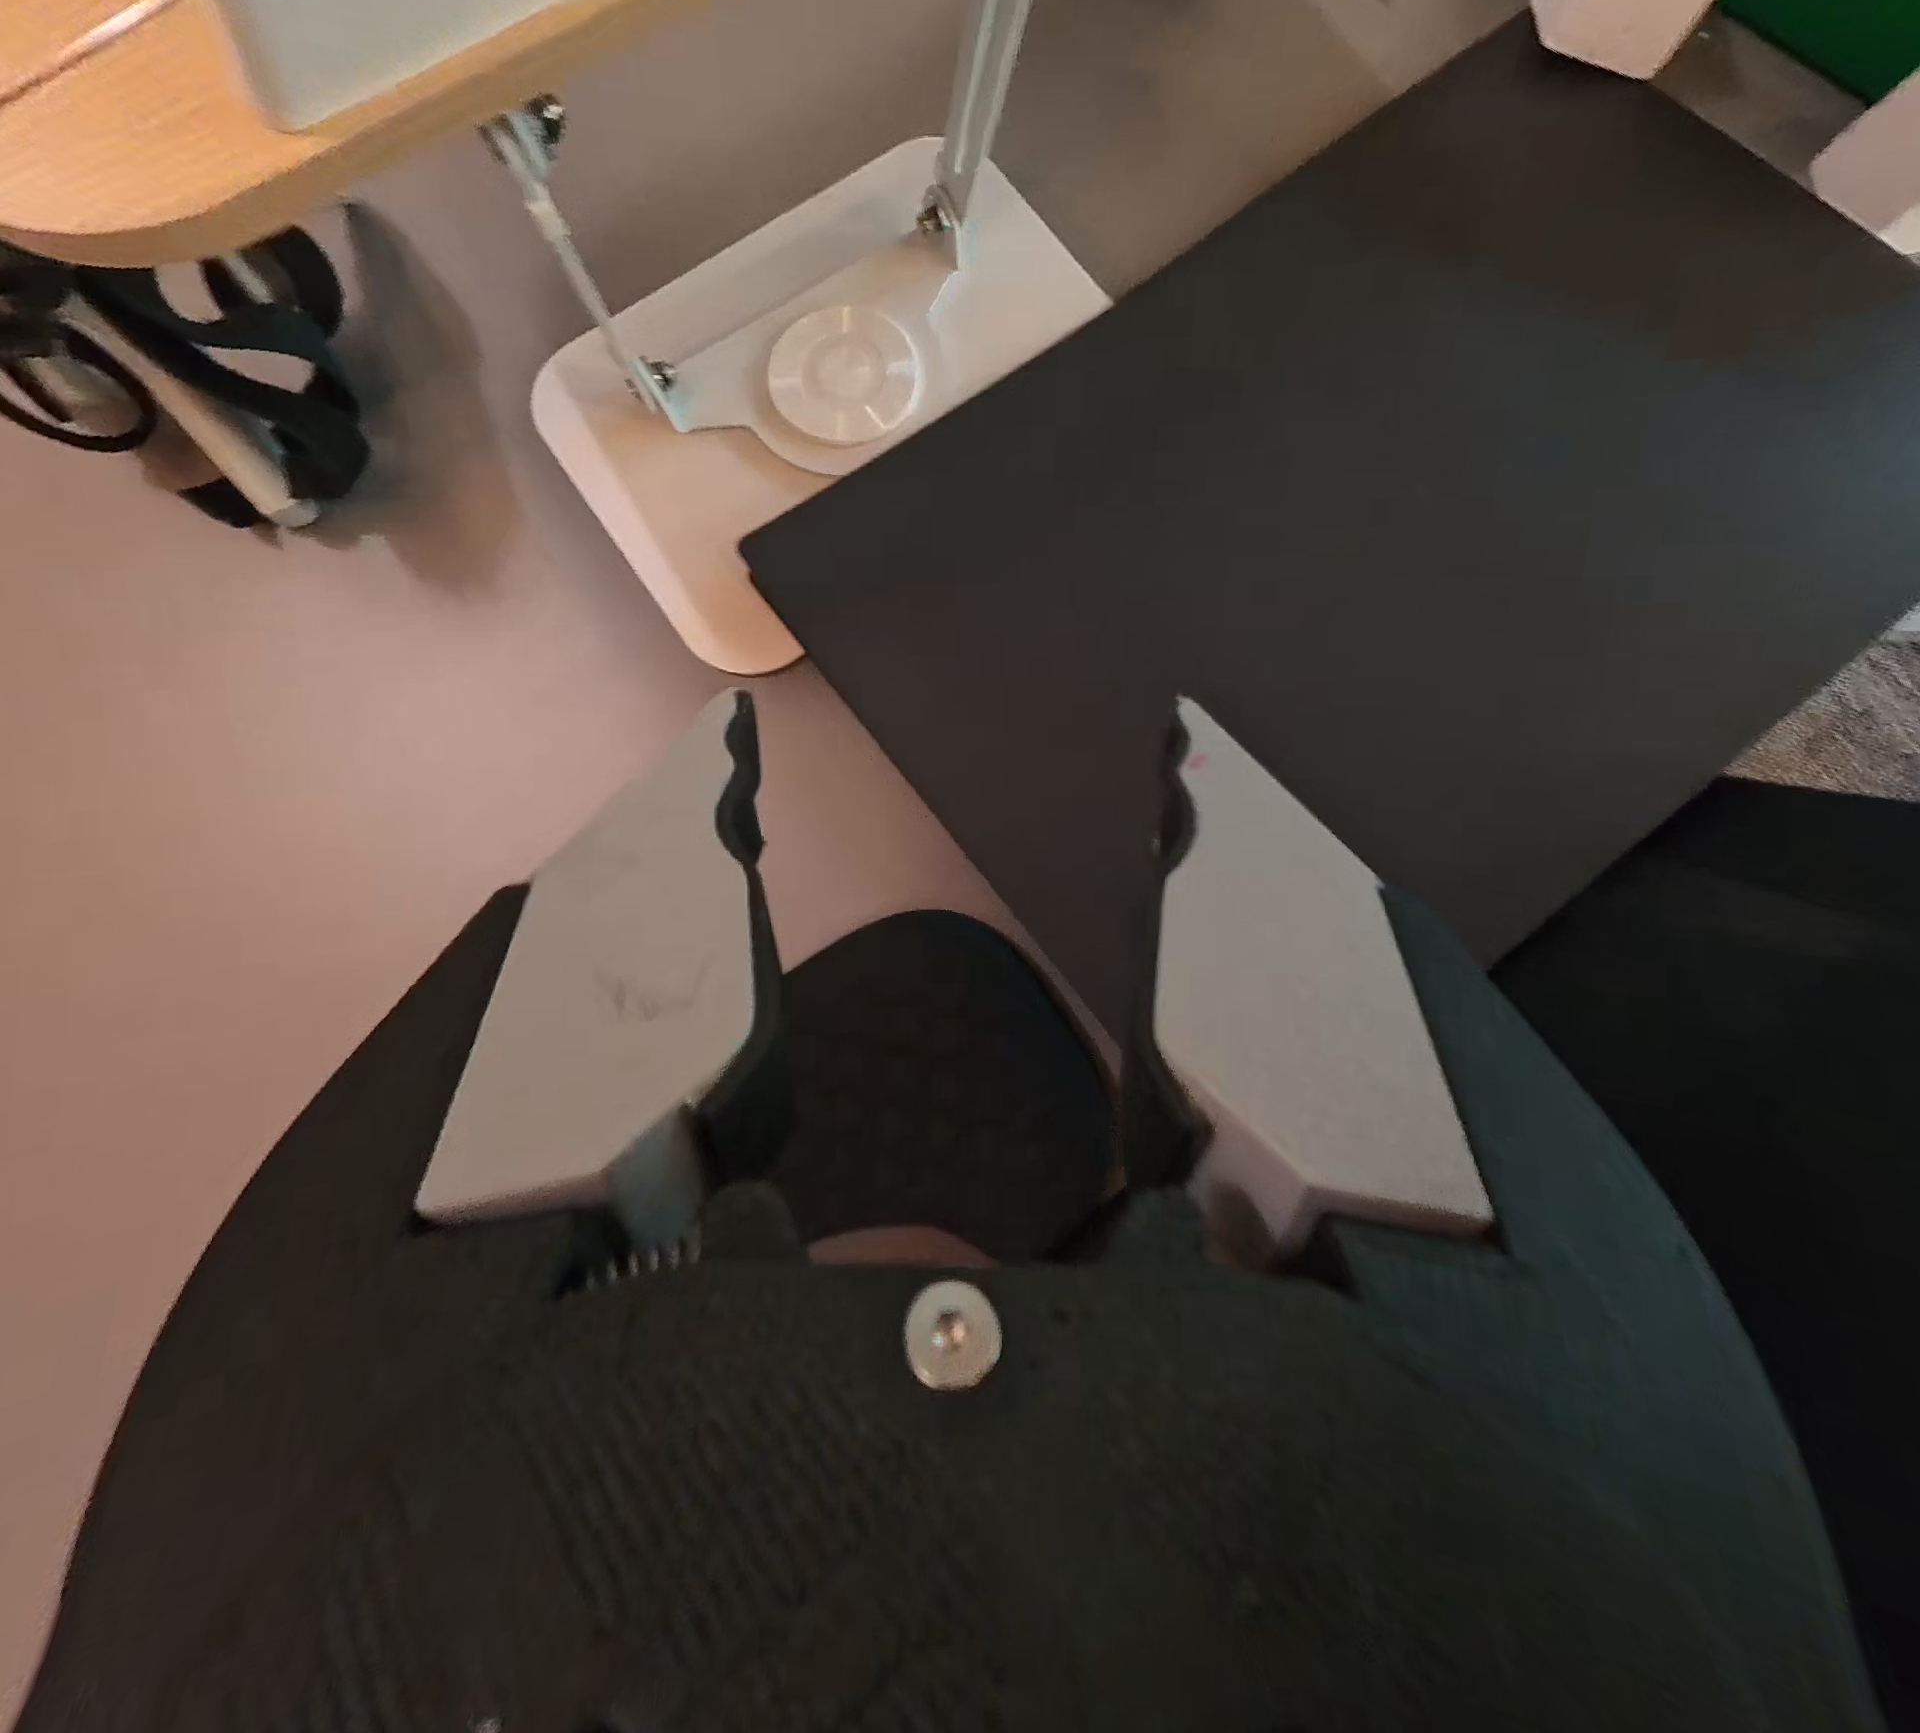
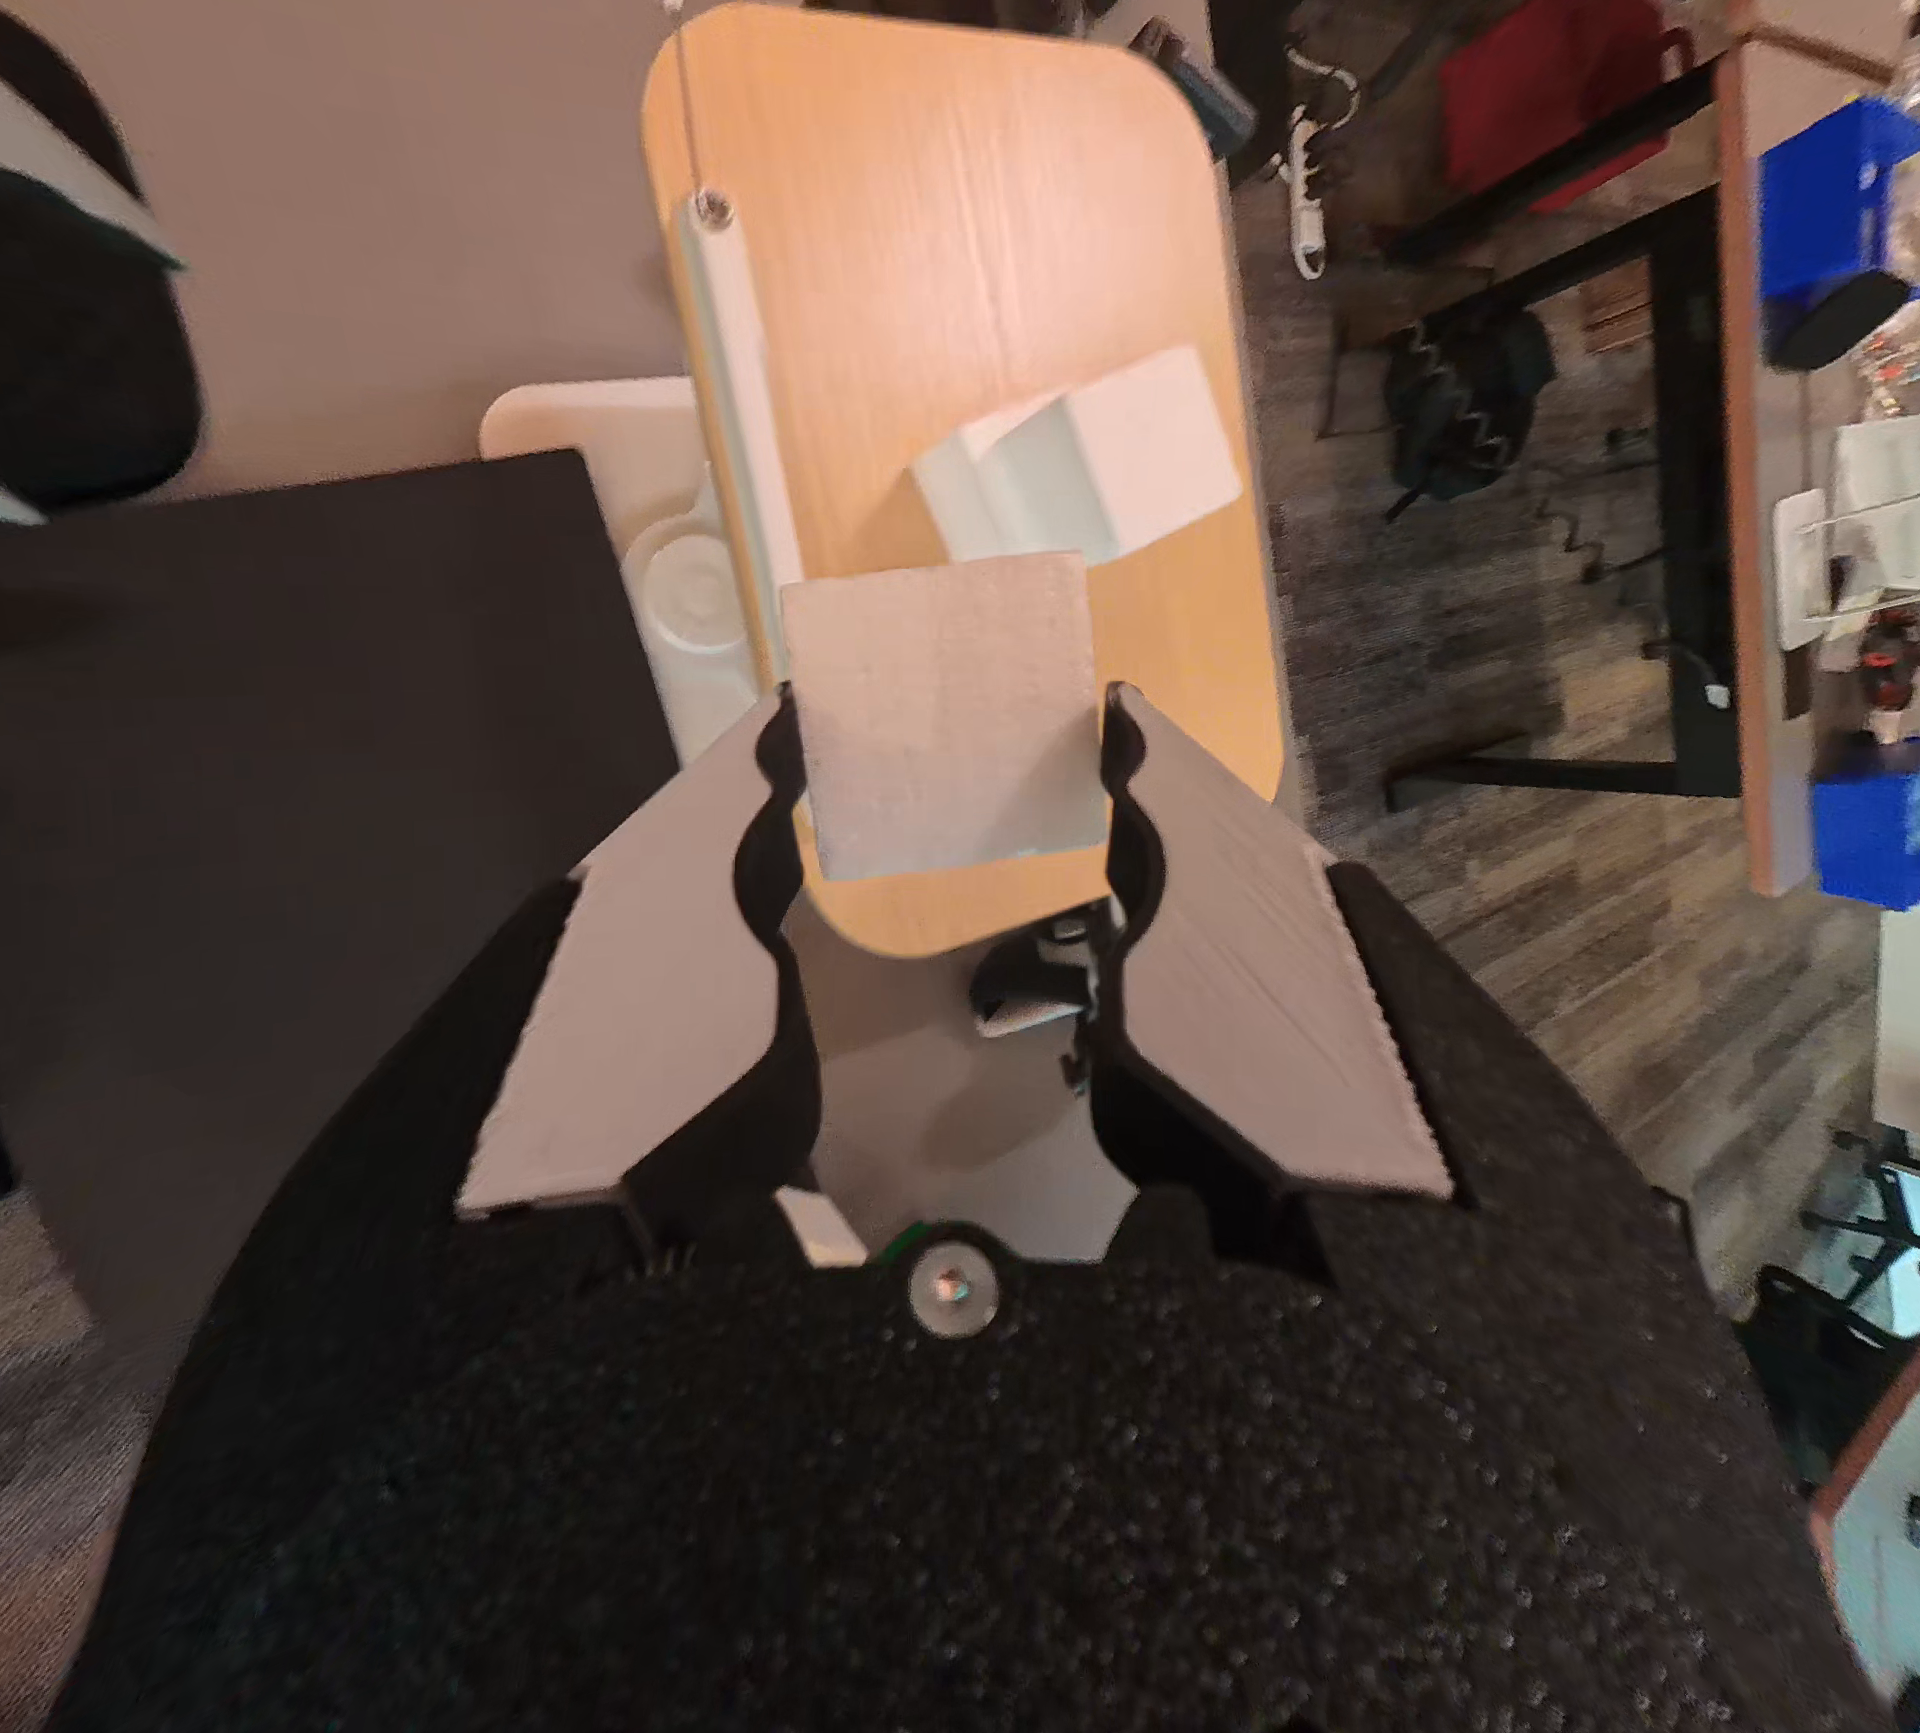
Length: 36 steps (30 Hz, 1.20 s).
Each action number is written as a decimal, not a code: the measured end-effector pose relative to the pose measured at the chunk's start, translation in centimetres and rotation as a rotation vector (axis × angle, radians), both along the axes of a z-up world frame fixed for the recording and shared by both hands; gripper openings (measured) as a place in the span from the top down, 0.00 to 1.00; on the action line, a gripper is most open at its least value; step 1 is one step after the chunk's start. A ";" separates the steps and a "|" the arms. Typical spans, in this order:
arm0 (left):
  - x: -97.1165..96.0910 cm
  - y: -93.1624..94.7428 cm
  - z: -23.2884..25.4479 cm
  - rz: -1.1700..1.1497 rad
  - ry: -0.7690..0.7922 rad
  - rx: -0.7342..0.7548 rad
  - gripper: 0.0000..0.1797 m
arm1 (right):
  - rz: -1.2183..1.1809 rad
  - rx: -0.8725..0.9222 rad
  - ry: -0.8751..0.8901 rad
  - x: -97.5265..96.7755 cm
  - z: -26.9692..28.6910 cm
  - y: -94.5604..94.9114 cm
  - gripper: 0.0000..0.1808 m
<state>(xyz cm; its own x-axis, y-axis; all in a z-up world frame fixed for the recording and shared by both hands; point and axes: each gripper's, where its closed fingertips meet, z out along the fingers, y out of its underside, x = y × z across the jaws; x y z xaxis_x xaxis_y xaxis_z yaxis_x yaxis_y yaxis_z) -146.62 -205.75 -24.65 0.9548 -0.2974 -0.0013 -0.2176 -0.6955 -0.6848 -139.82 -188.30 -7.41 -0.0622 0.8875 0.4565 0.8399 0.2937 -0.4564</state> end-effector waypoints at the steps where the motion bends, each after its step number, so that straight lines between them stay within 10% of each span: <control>1: -0.5 0.3 0.3 0.024 0.006 0.009 0.58 | -0.009 0.018 0.007 -0.8 0.2 0.4 0.69; 14: -8.4 7.5 8.1 0.431 0.068 0.197 0.56 | -0.023 0.046 0.049 -6.2 1.5 4.6 0.69; 36: -8.8 6.2 7.0 0.571 0.103 0.113 0.55 | 0.005 -0.240 -0.193 -8.8 -3.5 8.1 0.66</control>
<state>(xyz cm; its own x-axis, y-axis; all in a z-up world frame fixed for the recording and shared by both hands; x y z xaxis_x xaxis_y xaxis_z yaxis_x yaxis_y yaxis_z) -155.42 -199.56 -17.66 0.9569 0.2710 -0.1044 0.1004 -0.6461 -0.7566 -148.61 -180.16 -10.93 -0.1324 0.9681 0.2127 0.9167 0.2012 -0.3453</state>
